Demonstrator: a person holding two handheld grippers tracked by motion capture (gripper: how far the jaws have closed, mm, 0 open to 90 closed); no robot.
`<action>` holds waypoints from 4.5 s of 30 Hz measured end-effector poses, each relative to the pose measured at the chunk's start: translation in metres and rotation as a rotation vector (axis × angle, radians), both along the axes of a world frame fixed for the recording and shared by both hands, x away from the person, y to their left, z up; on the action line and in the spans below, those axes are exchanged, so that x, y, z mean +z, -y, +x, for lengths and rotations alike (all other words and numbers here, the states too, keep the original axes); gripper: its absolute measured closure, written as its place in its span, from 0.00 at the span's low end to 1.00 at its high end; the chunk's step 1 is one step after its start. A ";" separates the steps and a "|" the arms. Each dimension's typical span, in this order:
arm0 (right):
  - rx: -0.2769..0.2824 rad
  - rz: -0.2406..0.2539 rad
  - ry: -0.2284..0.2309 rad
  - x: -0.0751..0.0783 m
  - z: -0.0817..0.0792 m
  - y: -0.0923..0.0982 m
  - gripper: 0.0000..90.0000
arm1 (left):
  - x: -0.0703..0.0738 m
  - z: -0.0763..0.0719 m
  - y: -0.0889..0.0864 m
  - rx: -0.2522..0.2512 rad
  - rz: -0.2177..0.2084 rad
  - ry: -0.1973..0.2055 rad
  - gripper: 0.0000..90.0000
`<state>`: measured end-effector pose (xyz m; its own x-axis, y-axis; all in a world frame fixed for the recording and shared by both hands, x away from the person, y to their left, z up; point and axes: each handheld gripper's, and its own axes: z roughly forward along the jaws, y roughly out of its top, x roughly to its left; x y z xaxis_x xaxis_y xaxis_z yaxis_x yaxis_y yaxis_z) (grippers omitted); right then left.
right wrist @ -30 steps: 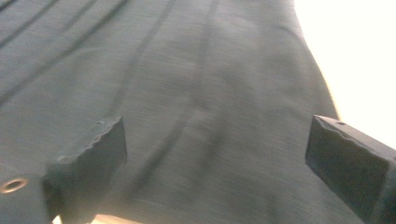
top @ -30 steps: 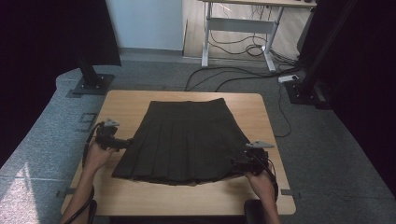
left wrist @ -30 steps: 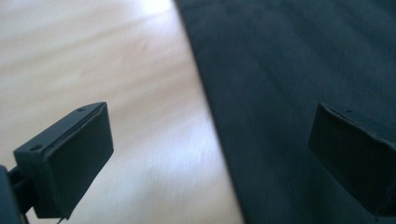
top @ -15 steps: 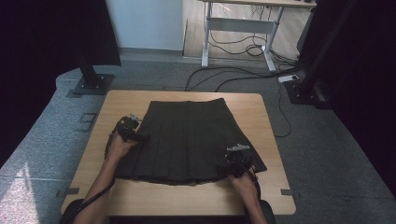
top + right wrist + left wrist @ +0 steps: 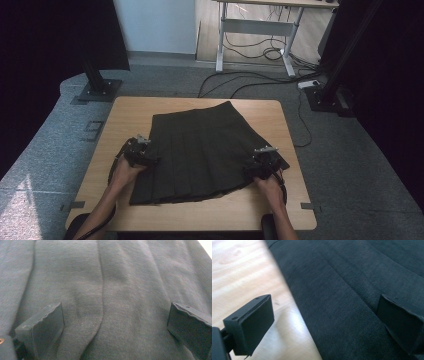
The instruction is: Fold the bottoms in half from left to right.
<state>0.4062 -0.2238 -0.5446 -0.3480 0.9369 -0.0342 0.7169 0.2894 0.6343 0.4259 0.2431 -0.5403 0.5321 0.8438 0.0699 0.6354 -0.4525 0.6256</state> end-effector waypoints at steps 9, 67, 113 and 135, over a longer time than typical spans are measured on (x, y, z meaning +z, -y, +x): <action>-0.029 0.012 0.031 -0.002 0.029 0.027 0.01 | -0.001 -0.025 0.025 -0.079 -0.003 0.003 0.02; 0.950 0.080 -0.095 0.023 -0.096 -0.260 0.01 | 0.014 0.098 -0.026 0.077 -0.081 -0.078 0.03; 0.947 -0.054 -0.019 0.017 -0.101 -0.288 0.94 | 0.015 0.097 -0.002 0.054 -0.108 -0.059 0.91; 1.046 0.129 0.070 0.081 -0.110 -0.305 0.94 | 0.100 0.060 -0.067 0.082 -0.133 0.051 0.92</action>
